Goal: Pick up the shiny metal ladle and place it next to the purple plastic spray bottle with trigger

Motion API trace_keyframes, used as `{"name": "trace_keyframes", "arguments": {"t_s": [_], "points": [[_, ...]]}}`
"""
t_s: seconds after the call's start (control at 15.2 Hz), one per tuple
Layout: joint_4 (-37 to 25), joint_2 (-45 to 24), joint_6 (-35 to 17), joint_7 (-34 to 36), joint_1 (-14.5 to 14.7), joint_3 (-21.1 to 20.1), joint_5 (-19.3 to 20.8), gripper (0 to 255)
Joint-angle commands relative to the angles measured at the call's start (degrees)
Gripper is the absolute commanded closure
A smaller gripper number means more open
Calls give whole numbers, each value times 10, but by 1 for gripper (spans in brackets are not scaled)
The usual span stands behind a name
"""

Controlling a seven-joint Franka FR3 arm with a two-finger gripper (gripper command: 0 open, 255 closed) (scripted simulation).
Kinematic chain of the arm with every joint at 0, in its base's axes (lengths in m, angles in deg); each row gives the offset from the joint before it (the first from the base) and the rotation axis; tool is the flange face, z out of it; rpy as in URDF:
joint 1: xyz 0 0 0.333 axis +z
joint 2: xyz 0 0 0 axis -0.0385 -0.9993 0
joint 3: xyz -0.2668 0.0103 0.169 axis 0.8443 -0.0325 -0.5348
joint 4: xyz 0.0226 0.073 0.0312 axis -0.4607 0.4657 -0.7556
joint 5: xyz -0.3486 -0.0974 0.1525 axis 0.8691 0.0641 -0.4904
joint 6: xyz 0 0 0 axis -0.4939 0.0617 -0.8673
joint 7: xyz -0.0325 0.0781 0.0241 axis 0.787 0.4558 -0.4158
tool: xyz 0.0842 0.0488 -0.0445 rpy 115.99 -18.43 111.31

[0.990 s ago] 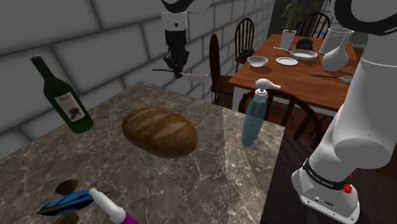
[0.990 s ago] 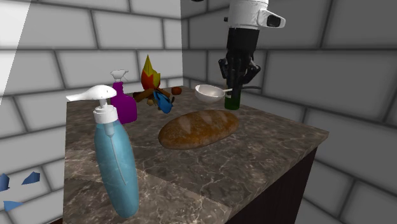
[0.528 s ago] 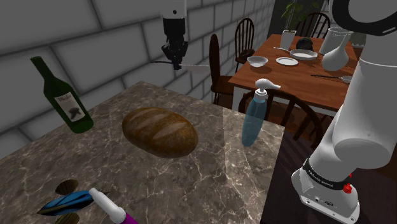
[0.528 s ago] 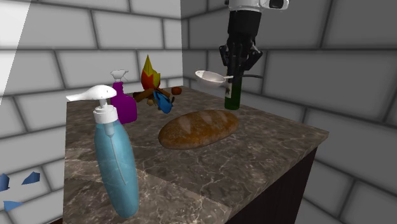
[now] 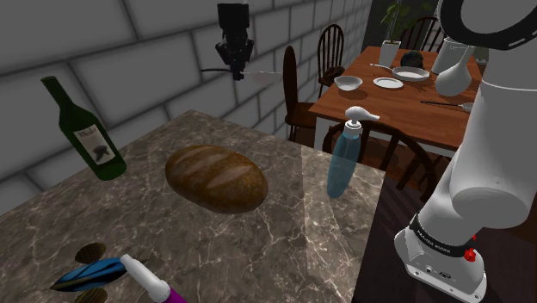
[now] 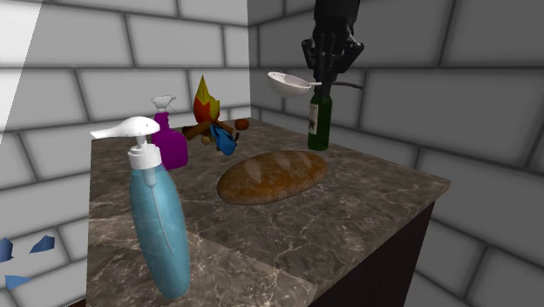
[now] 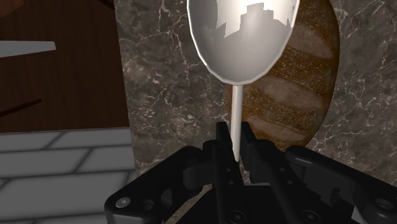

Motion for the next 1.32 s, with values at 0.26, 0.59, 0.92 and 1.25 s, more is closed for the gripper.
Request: {"name": "trace_keyframes", "arguments": {"t_s": [0.26,0.59,0.92,1.25], "points": [[-81,-23,58,8,3,-1,3,255],[-88,-19,66,47,28,-15,5,255],[-75,-11,54,111,70,-40,9,255],[-87,-22,50,177,115,-64,17,255]]}}
